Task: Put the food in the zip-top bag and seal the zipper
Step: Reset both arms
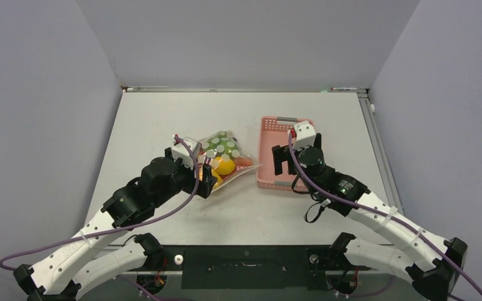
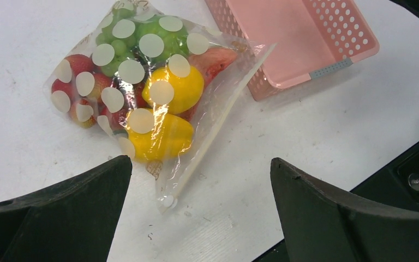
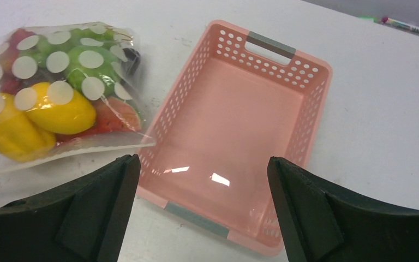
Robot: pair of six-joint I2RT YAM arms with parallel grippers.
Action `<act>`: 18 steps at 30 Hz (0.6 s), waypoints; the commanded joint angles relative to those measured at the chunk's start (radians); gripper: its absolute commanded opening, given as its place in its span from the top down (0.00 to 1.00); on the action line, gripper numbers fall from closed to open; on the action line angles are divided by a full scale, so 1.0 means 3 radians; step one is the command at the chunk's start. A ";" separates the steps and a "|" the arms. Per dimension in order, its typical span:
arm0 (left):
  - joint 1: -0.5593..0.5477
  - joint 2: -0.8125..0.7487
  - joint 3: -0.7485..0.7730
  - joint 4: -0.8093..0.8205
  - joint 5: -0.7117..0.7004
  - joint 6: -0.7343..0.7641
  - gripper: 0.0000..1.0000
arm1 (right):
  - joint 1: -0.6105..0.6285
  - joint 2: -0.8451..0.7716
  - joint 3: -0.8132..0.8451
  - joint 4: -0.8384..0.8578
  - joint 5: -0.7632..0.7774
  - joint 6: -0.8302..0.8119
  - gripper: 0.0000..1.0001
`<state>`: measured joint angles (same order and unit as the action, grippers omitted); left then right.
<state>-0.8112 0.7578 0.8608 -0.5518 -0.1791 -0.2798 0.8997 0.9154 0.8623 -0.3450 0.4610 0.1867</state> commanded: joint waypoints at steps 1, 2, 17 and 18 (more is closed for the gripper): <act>0.0039 -0.0157 -0.0006 -0.0012 -0.0181 0.0041 0.04 | -0.0634 0.0165 0.0210 0.0100 -0.0892 0.0062 0.10; 0.0047 -0.0176 -0.0017 -0.0017 -0.0210 0.0047 0.04 | -0.0803 0.0191 0.0214 0.0088 -0.1052 0.0103 0.10; 0.0782 -0.0605 -0.0168 0.0091 -0.0365 -0.0304 0.04 | -0.2028 -0.0462 -0.0155 0.0117 -0.1741 0.0400 0.10; 0.0810 -0.0609 -0.0174 0.0098 -0.0337 -0.0314 0.04 | -0.2021 -0.0531 -0.0195 0.0126 -0.1742 0.0382 0.10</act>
<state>-0.6125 0.5930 0.8135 -0.5625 -0.3027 -0.3328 0.2951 0.8379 0.8375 -0.3584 -0.0341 0.2974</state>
